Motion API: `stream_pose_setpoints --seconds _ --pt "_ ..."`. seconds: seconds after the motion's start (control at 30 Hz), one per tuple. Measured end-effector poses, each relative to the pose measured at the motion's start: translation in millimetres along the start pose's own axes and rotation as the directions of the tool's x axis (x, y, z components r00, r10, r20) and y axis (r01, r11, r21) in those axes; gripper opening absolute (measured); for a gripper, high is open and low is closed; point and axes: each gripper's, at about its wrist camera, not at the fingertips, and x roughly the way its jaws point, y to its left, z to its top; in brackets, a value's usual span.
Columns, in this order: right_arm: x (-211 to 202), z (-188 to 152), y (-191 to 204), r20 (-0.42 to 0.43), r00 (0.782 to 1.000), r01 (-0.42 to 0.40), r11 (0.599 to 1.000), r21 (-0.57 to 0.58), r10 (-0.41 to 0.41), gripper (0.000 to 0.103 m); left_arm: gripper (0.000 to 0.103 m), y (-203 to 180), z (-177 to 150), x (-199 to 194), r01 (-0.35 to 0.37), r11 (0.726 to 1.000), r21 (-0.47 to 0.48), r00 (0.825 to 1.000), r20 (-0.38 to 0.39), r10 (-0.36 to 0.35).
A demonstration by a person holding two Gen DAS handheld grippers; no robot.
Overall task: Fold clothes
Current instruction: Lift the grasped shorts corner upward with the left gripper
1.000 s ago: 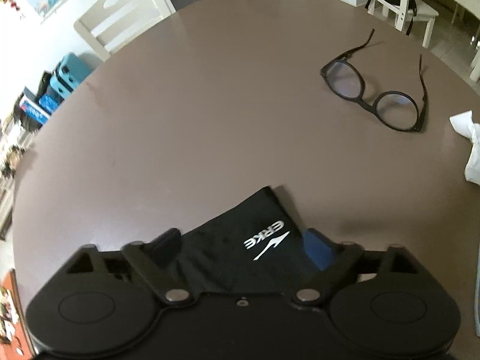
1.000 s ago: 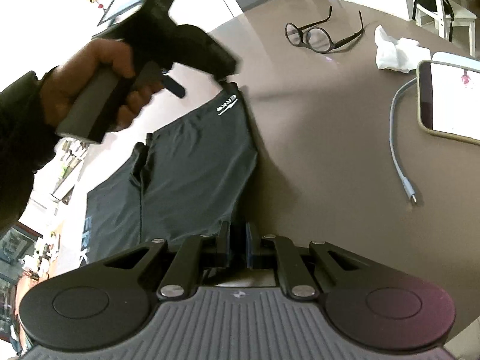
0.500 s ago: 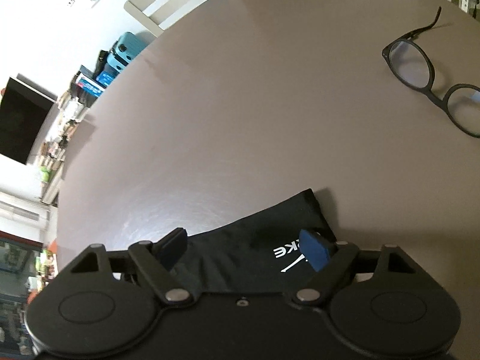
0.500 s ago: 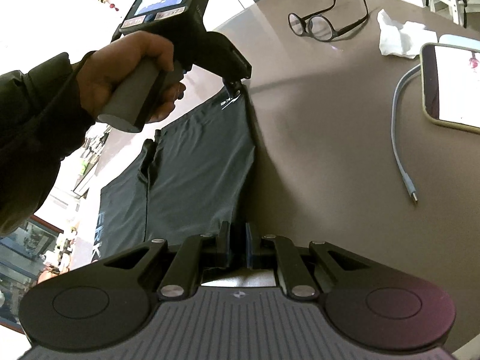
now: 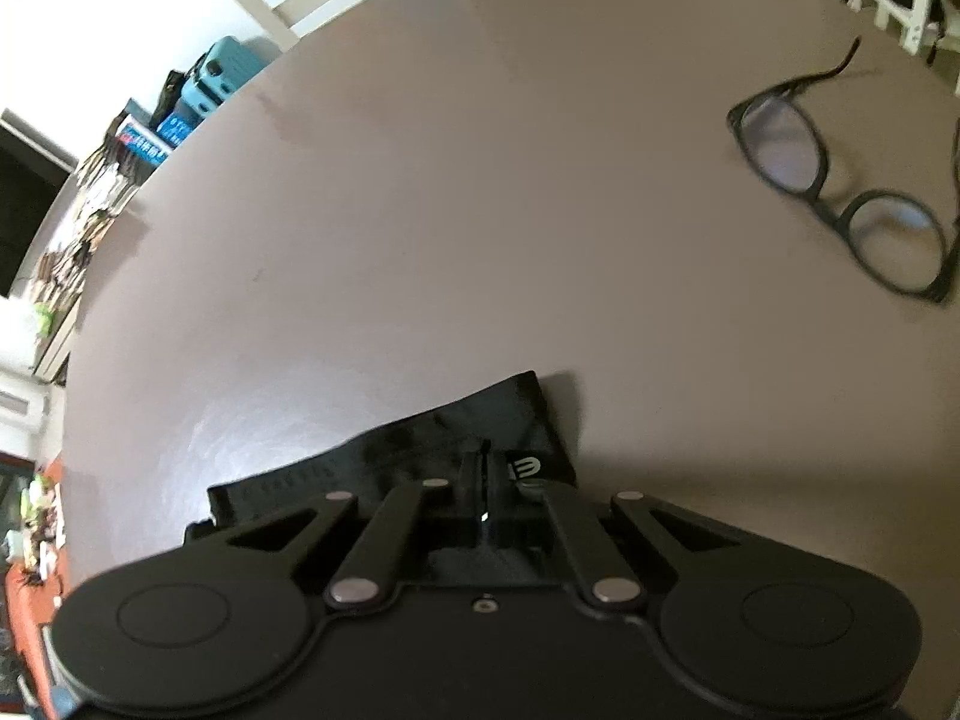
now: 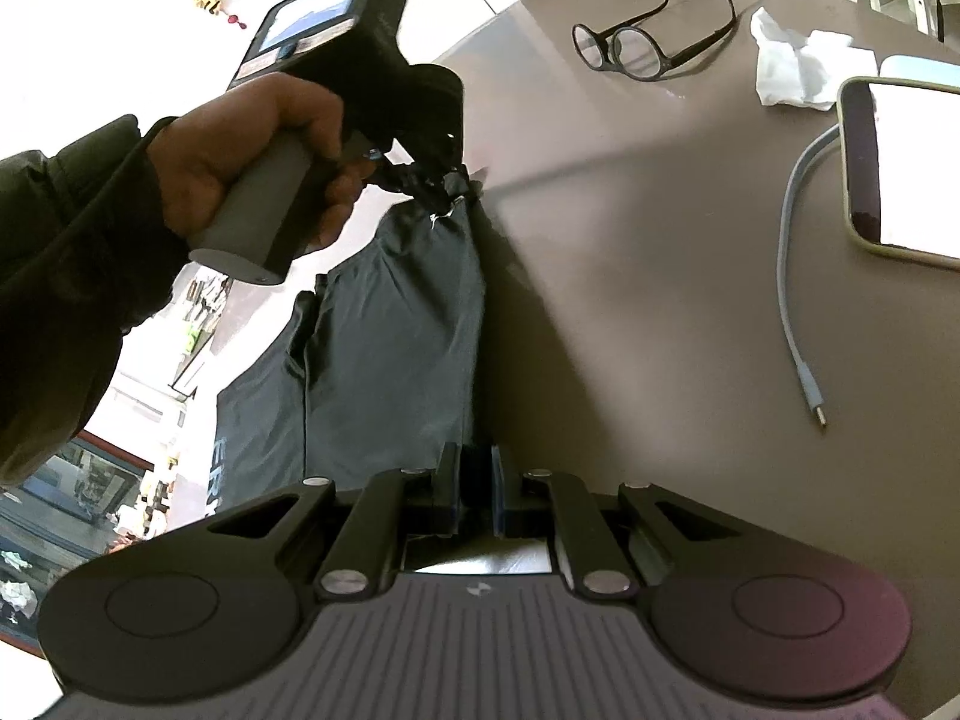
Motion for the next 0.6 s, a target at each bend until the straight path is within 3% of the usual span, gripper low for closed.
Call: stream_pose_setpoints --seconds 0.17,0.3,0.37,0.43,0.5,0.57,0.6 --pt "-4.4 1.7 -0.2 0.019 1.0 0.011 1.0 0.002 -0.011 0.01 0.002 8.9 3.2 -12.8 0.083 0.996 -0.037 0.996 0.036 -0.081" --pt "-6.3 1.2 -2.1 0.017 1.0 0.015 1.0 0.011 -0.015 0.01 0.003 10.5 0.9 -13.2 0.089 0.996 -0.026 0.995 0.037 -0.088" --pt "-6.4 0.7 -3.1 0.015 1.0 0.014 1.0 0.015 -0.015 0.01 0.007 5.0 2.9 -0.7 0.078 0.997 0.016 0.996 -0.049 -0.077" --pt "-5.9 -0.2 -5.3 0.009 1.0 0.013 1.0 0.025 -0.013 0.01 0.023 5.8 3.5 4.4 0.074 0.997 0.018 0.994 -0.08 -0.072" --pt "-6.4 -1.2 -7.1 0.007 1.0 0.011 0.999 0.031 -0.012 0.01 0.072 8.6 4.0 -3.2 0.018 1.0 0.0 0.999 -0.038 -0.018" --pt "-5.9 -2.0 -8.2 0.003 1.0 0.01 0.999 0.035 -0.01 0.01 0.083 4.2 3.9 -9.9 -0.016 1.0 0.012 1.0 -0.006 0.016" --pt "-5.8 -2.4 -8.5 0.003 1.0 0.008 0.999 0.036 -0.008 0.01 0.083 -1.5 4.1 -11.8 -0.035 0.999 0.039 0.999 0.007 0.035"
